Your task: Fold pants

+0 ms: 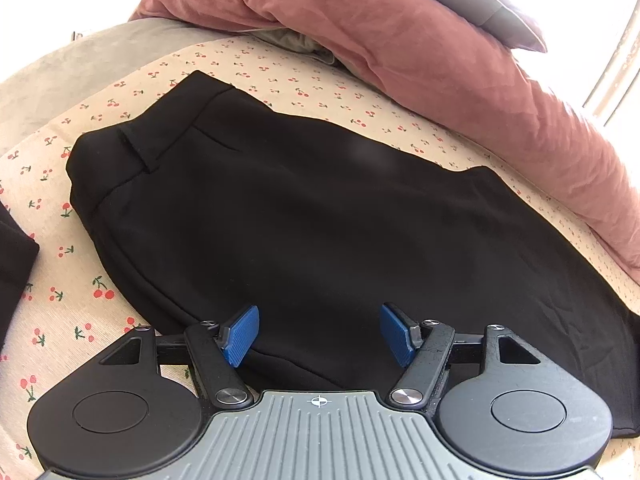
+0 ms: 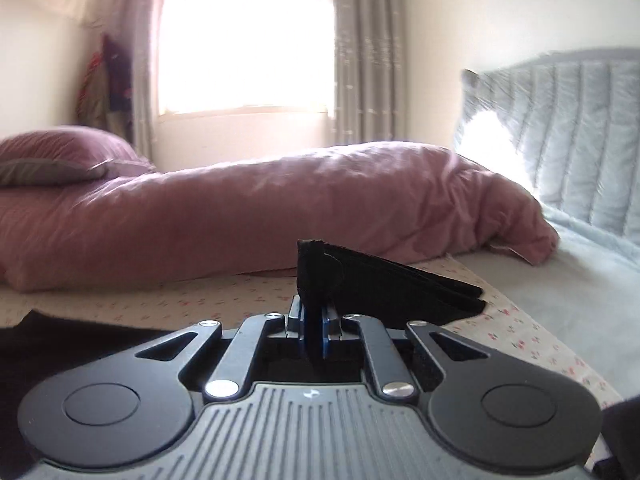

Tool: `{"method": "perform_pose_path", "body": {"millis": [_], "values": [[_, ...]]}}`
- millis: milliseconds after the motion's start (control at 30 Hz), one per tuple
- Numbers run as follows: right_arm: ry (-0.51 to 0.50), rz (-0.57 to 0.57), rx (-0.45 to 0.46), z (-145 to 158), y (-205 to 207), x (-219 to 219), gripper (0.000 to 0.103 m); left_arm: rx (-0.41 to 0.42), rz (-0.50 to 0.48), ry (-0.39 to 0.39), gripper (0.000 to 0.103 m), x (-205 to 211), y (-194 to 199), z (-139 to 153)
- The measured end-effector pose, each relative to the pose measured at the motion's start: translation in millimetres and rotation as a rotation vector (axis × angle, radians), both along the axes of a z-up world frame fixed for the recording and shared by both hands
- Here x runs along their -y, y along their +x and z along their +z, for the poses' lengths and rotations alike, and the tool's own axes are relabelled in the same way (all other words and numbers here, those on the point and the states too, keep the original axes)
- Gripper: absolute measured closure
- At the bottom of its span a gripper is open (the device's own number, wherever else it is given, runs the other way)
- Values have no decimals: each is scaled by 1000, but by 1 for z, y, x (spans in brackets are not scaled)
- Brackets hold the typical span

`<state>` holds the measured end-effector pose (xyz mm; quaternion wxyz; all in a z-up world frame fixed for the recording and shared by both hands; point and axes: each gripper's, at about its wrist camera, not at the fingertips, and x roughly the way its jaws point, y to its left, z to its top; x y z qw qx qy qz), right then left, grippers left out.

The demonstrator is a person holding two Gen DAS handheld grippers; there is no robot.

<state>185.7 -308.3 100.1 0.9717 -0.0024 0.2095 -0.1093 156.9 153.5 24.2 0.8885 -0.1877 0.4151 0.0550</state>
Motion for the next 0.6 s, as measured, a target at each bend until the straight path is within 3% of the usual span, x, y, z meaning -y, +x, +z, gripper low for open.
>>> {"method": "perform_pose_path", "body": {"millis": [167, 233, 300, 600], "values": [[-344, 535, -254, -58, -6, -172, 98, 1, 1, -20, 35, -3, -1, 0], [-451, 658, -334, -82, -22, -206, 98, 1, -3, -24, 35, -4, -1, 0], [-482, 669, -332, -88, -33, -215, 98, 3, -4, -33, 34, -5, -1, 1], [-148, 547, -320, -66, -31, -169, 95, 37, -58, -54, 34, 1, -1, 4]]}}
